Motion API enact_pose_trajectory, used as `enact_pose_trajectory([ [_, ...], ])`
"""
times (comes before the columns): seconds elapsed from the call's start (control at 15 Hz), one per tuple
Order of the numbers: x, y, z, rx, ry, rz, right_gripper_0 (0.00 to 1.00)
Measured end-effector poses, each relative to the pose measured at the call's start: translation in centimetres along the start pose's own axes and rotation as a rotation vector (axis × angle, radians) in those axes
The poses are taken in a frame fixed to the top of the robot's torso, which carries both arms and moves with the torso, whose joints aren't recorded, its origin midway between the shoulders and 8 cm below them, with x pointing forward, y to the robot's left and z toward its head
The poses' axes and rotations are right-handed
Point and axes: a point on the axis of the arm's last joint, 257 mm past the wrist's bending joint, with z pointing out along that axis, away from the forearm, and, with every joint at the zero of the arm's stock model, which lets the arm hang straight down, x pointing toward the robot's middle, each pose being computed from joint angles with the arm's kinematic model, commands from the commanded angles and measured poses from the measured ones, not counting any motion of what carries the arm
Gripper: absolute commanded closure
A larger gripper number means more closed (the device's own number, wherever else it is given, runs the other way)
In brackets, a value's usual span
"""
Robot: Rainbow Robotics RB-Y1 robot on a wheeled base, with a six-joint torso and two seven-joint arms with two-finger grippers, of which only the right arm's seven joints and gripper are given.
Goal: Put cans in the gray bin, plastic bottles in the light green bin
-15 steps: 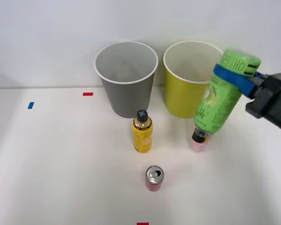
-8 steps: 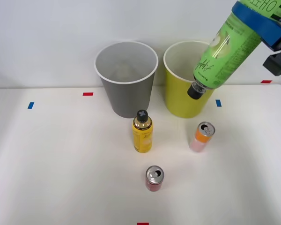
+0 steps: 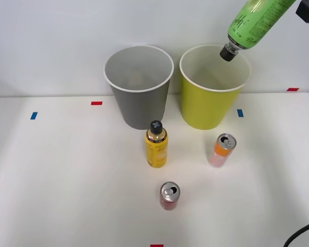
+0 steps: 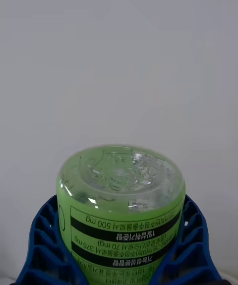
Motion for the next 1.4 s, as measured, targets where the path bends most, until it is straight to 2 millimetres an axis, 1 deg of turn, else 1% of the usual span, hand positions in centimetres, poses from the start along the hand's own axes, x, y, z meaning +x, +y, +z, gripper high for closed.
enact_pose_trajectory([
  [0.2, 0.4, -1.6, 2.1, 0.024, -0.035, -0.016, 1.00],
  [0.33, 2.2, -2.6, 3.7, 0.041, -0.034, -0.027, 1.00],
  [0.47, 3.7, -3.2, 4.8, 0.066, -0.009, -0.098, 1.00],
  [0.6, 6.1, -3.8, 6.2, 0.084, 0.037, -0.149, 1.00],
  [0.67, 7.0, -4.1, 6.7, 0.090, 0.042, -0.169, 1.00],
  [0.8, 8.1, -4.3, 7.8, 0.090, 0.037, -0.186, 1.00],
  [0.87, 8.1, -4.3, 8.3, 0.088, 0.028, -0.191, 0.94],
  [0.93, 8.1, -4.4, 8.7, 0.088, 0.020, -0.199, 0.83],
  [1.0, 8.2, -4.6, 8.8, 0.091, 0.020, -0.208, 0.75],
  [1.07, 8.4, -4.6, 8.9, 0.092, 0.022, -0.218, 0.57],
  [1.13, 8.6, -4.7, 8.9, 0.095, 0.027, -0.232, 0.31],
  [1.2, 8.9, -4.9, 9.0, 0.100, 0.034, -0.249, 0.00],
  [1.4, 9.6, -5.1, 9.0, 0.104, 0.047, -0.275, 0.00],
])
